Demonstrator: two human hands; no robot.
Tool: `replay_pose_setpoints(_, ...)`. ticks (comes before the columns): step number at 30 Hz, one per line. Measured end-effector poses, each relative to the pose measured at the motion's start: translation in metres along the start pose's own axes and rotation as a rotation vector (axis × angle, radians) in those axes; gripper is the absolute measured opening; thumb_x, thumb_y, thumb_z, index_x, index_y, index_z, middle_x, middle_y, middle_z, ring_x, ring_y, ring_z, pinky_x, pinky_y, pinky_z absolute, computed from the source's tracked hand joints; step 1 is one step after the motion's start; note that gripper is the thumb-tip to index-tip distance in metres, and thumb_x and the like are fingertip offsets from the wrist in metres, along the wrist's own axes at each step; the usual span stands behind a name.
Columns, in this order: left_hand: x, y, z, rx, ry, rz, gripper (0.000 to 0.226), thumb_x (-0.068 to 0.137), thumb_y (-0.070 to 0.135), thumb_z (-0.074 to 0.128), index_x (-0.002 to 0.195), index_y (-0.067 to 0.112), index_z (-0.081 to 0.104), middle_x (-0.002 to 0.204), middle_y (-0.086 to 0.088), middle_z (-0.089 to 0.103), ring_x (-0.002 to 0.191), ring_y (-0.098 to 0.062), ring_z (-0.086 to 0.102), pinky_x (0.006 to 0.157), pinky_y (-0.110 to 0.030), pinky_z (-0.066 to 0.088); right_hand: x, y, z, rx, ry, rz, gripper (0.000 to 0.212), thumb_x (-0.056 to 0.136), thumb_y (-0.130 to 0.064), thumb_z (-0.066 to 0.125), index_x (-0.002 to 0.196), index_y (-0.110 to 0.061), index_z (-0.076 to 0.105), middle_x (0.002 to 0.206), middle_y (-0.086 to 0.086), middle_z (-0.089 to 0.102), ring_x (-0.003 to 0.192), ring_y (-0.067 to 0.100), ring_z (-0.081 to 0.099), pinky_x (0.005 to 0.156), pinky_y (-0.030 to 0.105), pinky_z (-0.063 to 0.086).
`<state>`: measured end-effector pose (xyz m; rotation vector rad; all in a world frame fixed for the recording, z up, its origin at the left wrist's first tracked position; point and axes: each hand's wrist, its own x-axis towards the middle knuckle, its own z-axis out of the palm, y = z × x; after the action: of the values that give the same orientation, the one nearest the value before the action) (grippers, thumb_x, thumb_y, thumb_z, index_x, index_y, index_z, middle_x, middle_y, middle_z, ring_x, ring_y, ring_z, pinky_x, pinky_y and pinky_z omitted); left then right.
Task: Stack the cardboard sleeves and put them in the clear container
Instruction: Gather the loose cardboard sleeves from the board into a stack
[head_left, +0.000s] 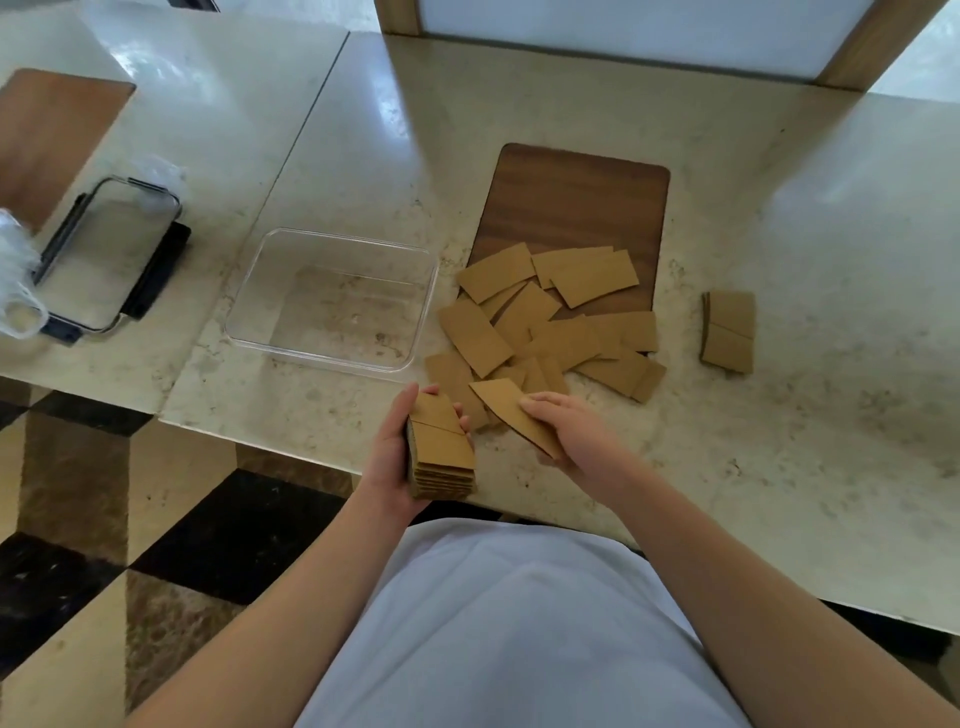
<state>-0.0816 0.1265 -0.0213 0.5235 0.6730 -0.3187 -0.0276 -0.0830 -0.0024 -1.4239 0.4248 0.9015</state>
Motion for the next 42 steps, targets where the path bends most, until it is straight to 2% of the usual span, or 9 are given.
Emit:
replay_pose_setpoints(4, 0.005, -0.005, 0.008, 0.060, -0.011, -0.031, 0.047, 0.085, 0.043, 0.078, 0.119, 0.016, 0.060, 0.099, -0.018, 0.067, 0.082, -0.028, 0.066, 0.074, -0.042, 0.058, -0.009, -0.001, -0.002, 0.134, 0.068, 0.090, 0.020, 0.100, -0.032, 0.064, 0.101, -0.013, 0.069, 0.069, -0.002, 0.061, 0.060, 0.011, 0.055, 0.051, 0.023, 0.044)
replay_pose_setpoints(8, 0.011, -0.007, 0.011, 0.129, -0.042, -0.050, 0.056, 0.081, 0.043, 0.085, 0.123, 0.018, 0.059, 0.101, -0.018, 0.067, 0.083, -0.029, 0.068, 0.074, -0.044, 0.057, -0.013, -0.002, -0.005, 0.262, 0.192, 0.094, 0.032, 0.092, -0.031, 0.074, 0.117, -0.013, 0.065, 0.113, 0.010, 0.069, 0.096, 0.020, 0.061, 0.078, 0.031, 0.050)
replay_pose_setpoints(13, 0.013, -0.007, 0.021, 0.200, -0.060, -0.053, 0.053, 0.079, 0.048, 0.086, 0.119, 0.019, 0.065, 0.106, -0.018, 0.071, 0.086, -0.031, 0.071, 0.073, -0.044, 0.059, -0.020, -0.011, -0.010, 0.438, 0.173, 0.029, 0.011, 0.094, -0.016, 0.067, 0.100, -0.010, 0.059, 0.064, -0.002, 0.062, 0.049, 0.009, 0.052, 0.041, 0.020, 0.038)
replay_pose_setpoints(19, 0.009, -0.009, 0.035, 0.256, -0.030, -0.012, 0.041, 0.083, 0.048, 0.079, 0.109, 0.017, 0.073, 0.104, -0.016, 0.070, 0.085, -0.028, 0.071, 0.074, -0.043, 0.061, -0.031, -0.015, 0.006, 0.502, 0.055, -0.060, 0.020, 0.102, -0.018, 0.058, 0.106, -0.002, 0.070, 0.098, 0.013, 0.080, 0.078, 0.018, 0.077, 0.051, 0.024, 0.055)
replay_pose_setpoints(25, 0.005, -0.015, 0.050, 0.351, 0.036, 0.020, 0.046, 0.084, 0.039, 0.080, 0.117, 0.007, 0.074, 0.116, -0.022, 0.075, 0.096, -0.035, 0.076, 0.074, -0.044, 0.063, -0.036, -0.012, 0.032, 0.189, 0.181, -0.059, 0.051, 0.106, -0.033, 0.039, 0.076, -0.011, 0.073, 0.055, -0.006, 0.058, 0.056, 0.012, 0.044, 0.060, 0.028, 0.038)
replay_pose_setpoints(30, 0.004, -0.006, 0.053, 0.392, 0.021, 0.062, 0.062, 0.081, 0.044, 0.077, 0.125, 0.002, 0.064, 0.105, -0.021, 0.072, 0.085, -0.031, 0.074, 0.072, -0.041, 0.063, -0.043, -0.017, 0.018, 0.077, -0.123, 0.057, 0.050, 0.102, -0.033, 0.046, 0.070, -0.008, 0.074, 0.054, -0.004, 0.039, 0.046, 0.010, 0.028, 0.042, 0.021, 0.023)
replay_pose_setpoints(36, 0.001, -0.004, 0.058, 0.525, -0.017, 0.146, 0.059, 0.066, 0.030, 0.083, 0.120, 0.015, 0.065, 0.111, -0.019, 0.064, 0.096, -0.033, 0.064, 0.082, -0.046, 0.056, -0.041, -0.013, -0.005, -0.023, -0.453, 0.189, 0.049, 0.098, -0.039, 0.051, 0.063, -0.010, 0.070, 0.052, -0.004, 0.036, 0.044, 0.009, 0.028, 0.040, 0.019, 0.020)
replay_pose_setpoints(39, 0.003, -0.004, 0.059, 0.481, -0.004, 0.138, 0.054, 0.074, 0.020, 0.070, 0.127, 0.017, 0.058, 0.116, -0.021, 0.064, 0.098, -0.032, 0.066, 0.078, -0.046, 0.060, -0.038, -0.011, -0.010, -0.245, -0.289, 0.179, 0.047, 0.086, -0.060, 0.063, 0.075, -0.015, 0.074, 0.062, -0.003, 0.051, 0.049, 0.009, 0.042, 0.045, 0.020, 0.027)
replay_pose_setpoints(42, 0.005, -0.006, 0.062, 0.432, 0.033, 0.111, 0.065, 0.077, 0.018, 0.065, 0.140, 0.018, 0.052, 0.130, -0.025, 0.060, 0.109, -0.041, 0.064, 0.084, -0.055, 0.059, -0.036, -0.009, -0.009, -0.403, 0.030, 0.031, 0.064, 0.075, -0.068, 0.077, 0.118, -0.023, 0.061, 0.100, -0.005, 0.068, 0.077, 0.011, 0.065, 0.058, 0.024, 0.048)
